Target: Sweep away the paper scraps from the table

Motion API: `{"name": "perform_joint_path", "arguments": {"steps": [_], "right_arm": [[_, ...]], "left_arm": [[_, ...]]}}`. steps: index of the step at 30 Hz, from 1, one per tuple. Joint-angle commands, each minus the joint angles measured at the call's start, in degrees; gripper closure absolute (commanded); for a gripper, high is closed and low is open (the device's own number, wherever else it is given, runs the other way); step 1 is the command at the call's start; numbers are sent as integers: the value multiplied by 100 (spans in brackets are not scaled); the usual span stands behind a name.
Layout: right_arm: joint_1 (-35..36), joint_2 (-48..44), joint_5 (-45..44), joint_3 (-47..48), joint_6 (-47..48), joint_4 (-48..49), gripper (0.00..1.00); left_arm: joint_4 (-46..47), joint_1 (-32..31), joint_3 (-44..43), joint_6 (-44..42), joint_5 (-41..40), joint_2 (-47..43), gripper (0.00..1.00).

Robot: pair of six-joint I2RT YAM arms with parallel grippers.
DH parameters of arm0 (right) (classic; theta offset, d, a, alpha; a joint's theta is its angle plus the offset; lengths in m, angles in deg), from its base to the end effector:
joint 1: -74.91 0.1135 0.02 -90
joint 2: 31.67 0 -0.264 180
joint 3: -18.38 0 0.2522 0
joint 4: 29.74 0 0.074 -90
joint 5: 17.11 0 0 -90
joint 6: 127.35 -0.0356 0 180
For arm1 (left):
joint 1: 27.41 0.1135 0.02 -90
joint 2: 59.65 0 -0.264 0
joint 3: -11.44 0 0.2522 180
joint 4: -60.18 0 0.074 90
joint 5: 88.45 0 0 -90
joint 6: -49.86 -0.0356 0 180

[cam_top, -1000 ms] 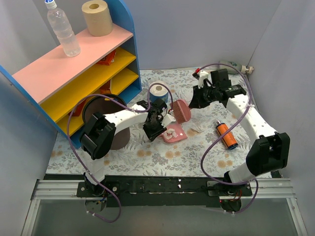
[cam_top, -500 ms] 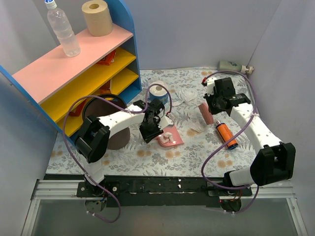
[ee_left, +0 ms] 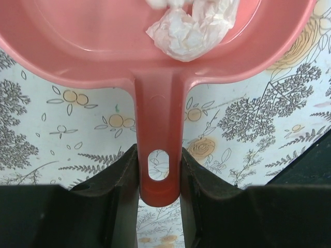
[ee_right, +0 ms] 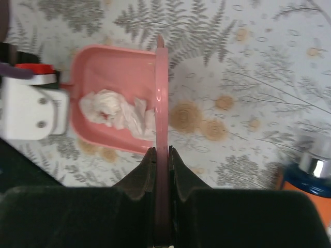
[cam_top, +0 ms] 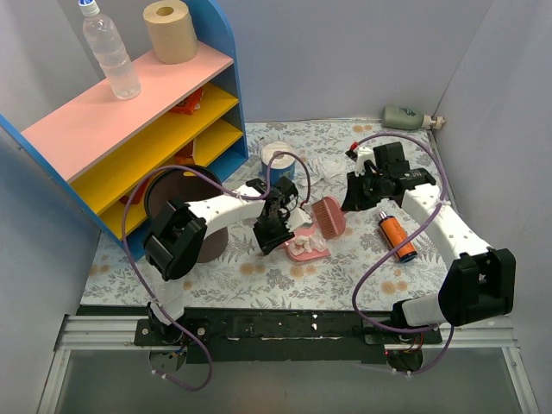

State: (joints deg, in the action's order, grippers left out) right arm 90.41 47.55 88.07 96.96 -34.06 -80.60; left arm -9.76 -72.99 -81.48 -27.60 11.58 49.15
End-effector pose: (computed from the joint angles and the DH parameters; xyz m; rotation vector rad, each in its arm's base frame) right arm 0.2772 0.0866 0.2852 -0.5165 2.4179 0.4190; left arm 0.2445 -0.2583 0.1856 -0.8928 -2.9753 0.2933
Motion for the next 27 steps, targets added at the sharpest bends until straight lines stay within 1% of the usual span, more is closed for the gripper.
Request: {"name": "perform_joint_path", "arguments": {"steps": [1, 3, 4, 5, 7, 10, 11, 14, 18, 22, 24, 27], "right_arm": [[31, -65, 1743, 206, -637, 55, 99], [14, -134, 1366, 373, -356, -218, 99], [-82, -170, 1269, 496, -347, -253, 99], [-153, -205, 1146, 532, -138, -288, 99], [-363, -284, 1031, 619, -136, -298, 99], [-548, -372, 944, 708, -109, -254, 99], [-549, -381, 717, 743, -57, -254, 99], [-671, -399, 425, 760, 93, -175, 99], [-821, -381, 328, 691, 128, -104, 99], [-865, -416, 47, 480, 295, -148, 99], [-874, -434, -59, 401, 356, -139, 99], [-865, -425, -129, 277, 339, -96, 99]], "left_arm": [[108, -56, -320, 91, 140, 107, 100], [134, -56, -329, 100, 114, 116, 100], [151, -56, -320, 100, 123, 90, 100], [186, -56, -294, 100, 114, 63, 100], [248, -56, -145, 100, 167, -68, 100], [502, -56, 153, 100, 272, -261, 100], [651, -56, 233, 65, 324, -427, 100], [1063, -56, 575, 12, 430, -788, 100], [1443, -56, 708, -41, 439, -1026, 100], [1444, -56, 516, -14, 422, -887, 100], [1111, -56, 253, 12, 395, -711, 100], [811, -56, 172, 56, 378, -561, 100]]}}
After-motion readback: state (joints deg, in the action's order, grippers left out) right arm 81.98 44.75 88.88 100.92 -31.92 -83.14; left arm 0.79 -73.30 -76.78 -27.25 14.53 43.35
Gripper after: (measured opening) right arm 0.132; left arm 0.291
